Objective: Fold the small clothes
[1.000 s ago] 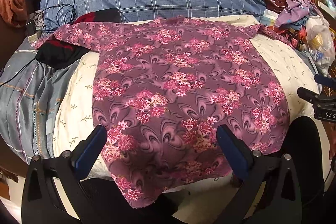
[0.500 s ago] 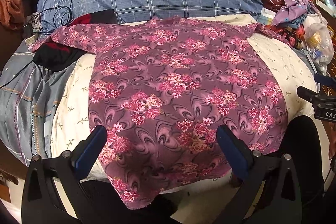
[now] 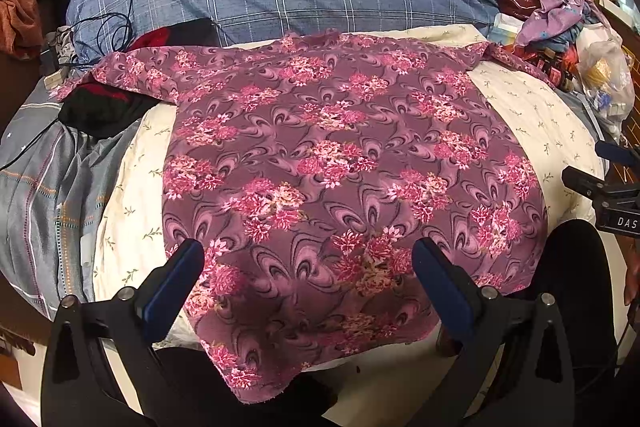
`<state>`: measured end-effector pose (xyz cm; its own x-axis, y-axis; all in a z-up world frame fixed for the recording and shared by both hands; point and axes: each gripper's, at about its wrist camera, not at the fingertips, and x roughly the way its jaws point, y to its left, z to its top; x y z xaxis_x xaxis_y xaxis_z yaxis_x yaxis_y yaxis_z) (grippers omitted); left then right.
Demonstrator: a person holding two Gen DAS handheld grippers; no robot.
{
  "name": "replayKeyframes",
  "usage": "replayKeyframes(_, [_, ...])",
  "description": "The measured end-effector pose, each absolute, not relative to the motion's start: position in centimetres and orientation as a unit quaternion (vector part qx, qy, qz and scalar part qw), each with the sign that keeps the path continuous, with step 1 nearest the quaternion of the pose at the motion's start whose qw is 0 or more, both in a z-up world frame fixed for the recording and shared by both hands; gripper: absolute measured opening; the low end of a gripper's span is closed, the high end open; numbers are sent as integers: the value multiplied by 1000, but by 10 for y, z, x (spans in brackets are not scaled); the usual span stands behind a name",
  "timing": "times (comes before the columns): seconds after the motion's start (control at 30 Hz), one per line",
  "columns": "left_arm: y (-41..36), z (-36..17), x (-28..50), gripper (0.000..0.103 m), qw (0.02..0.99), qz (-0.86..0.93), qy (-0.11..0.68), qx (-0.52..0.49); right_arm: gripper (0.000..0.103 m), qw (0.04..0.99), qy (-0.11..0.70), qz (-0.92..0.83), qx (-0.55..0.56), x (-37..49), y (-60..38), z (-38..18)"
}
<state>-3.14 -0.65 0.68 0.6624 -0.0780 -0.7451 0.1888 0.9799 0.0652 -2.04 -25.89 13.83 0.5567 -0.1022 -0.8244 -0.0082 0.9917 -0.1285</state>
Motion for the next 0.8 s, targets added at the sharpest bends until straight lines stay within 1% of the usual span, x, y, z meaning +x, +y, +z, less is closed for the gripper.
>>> replayKeyframes(0.17, [-6, 8, -31, 103, 911, -77, 398, 68, 101, 878, 474, -31, -56, -17, -262, 136])
replayKeyframes(0.5, [-3, 5, -24, 103, 906, -79, 413, 50, 101, 880, 471, -35, -44, -15, -267, 139])
replayKeyframes(0.8, [-6, 5, -22, 103, 903, -80, 418, 54, 101, 881, 470, -32, -38, -15, -267, 137])
